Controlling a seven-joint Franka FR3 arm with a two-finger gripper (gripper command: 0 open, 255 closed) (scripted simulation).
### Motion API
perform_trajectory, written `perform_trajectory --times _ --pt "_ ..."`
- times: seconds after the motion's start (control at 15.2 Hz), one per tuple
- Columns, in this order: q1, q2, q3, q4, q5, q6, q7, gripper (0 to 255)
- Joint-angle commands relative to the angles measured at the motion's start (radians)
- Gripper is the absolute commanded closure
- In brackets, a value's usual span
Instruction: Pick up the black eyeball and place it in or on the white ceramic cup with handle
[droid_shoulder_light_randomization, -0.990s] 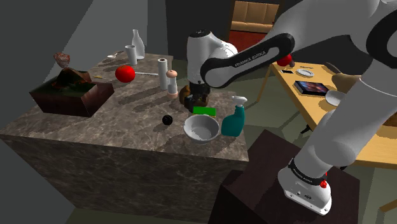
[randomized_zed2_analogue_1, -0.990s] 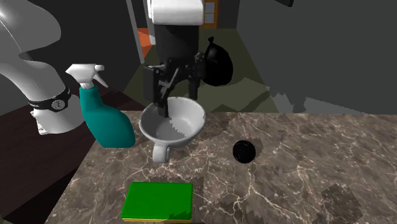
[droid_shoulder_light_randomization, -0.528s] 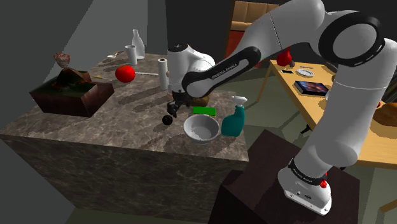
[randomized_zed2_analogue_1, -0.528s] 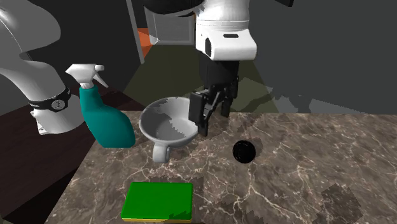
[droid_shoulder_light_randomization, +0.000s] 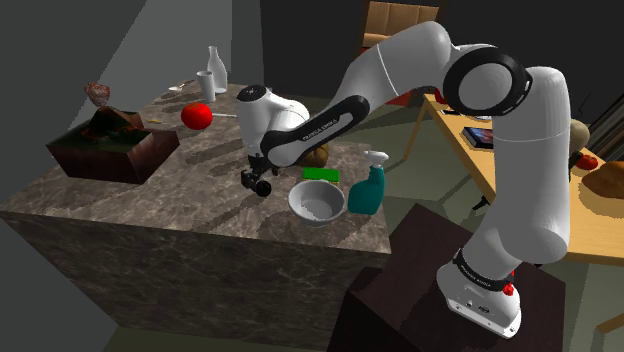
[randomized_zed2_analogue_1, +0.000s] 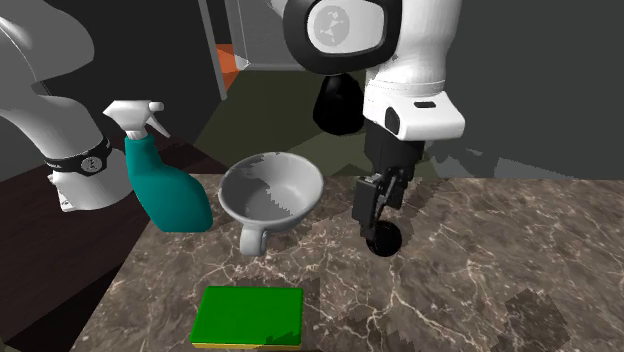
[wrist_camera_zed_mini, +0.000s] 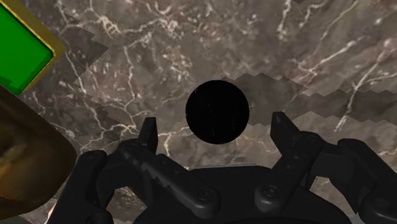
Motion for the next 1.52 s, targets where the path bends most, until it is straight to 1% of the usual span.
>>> perform_trajectory --times 0.0,0.26,0.79,0.86,1.45 --pt "0.003 0.021 -0.006 0.003 -0.01 0.018 0.008 0" --pt "0.004 0.06 -0.018 0.002 -0.027 0.058 0.018 0" --pt "0.004 0.06 -0.018 0.002 -0.027 0.058 0.018 0" --pt "0.004 0.06 -0.018 0.002 -0.027 0.058 0.018 255" --pt "0.004 0.06 -0.018 0.002 -0.027 0.058 0.018 255"
